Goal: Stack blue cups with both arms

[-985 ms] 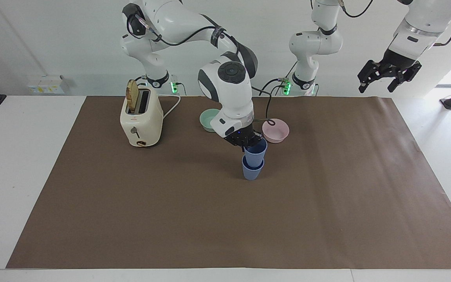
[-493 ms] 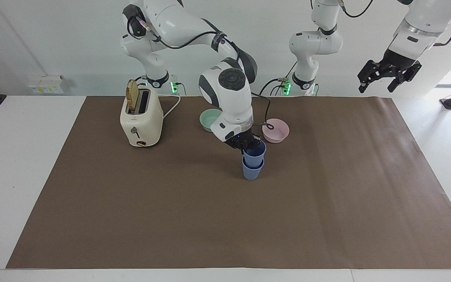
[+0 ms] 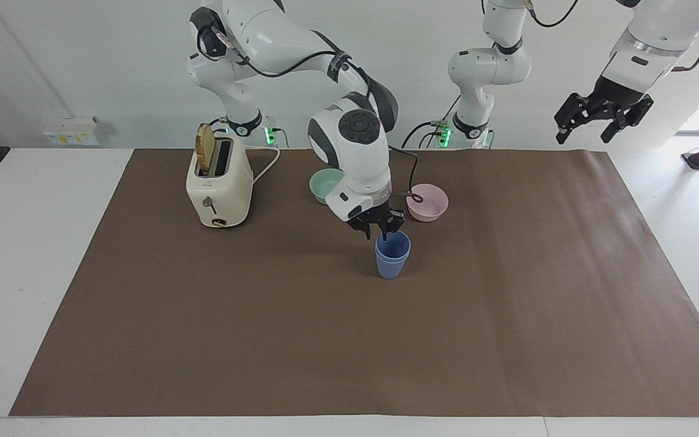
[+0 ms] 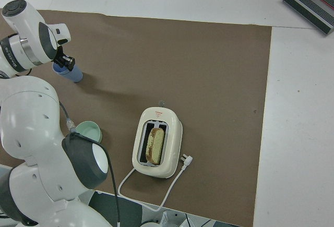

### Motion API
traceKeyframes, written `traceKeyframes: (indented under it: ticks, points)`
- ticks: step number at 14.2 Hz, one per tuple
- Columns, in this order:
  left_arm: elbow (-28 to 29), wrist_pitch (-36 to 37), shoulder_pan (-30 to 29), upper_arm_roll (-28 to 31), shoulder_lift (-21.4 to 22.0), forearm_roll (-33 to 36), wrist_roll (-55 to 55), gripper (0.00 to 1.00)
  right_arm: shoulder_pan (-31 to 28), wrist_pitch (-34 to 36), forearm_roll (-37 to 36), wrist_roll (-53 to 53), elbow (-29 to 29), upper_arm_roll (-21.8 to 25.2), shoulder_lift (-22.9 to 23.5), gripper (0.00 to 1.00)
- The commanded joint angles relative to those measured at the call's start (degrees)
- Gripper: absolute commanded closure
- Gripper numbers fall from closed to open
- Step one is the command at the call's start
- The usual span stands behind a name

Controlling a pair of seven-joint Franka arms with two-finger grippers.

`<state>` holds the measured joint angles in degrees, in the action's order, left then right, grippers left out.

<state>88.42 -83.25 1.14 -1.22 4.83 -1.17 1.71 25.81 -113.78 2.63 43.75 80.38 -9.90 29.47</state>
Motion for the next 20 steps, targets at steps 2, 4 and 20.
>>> traceKeyframes:
  ticks: [2,4,20]
  points:
    - [0.9,0.6,-0.3,0.0,1.1,-0.6,-0.4,0.00,-0.9,-0.8,-0.6,0.7,0.6,-0.5,-0.5,0.00]
    - [0.9,0.6,-0.3,0.0,1.1,-0.6,-0.4,0.00,-2.7,-0.1,0.0,0.5,0.2,-0.2,-1.0,0.00]
    - [0.9,0.6,-0.3,0.0,1.1,-0.6,-0.4,0.00,-24.3,20.7,-6.4,-31.1,-3.4,0.1,-15.9,0.00]
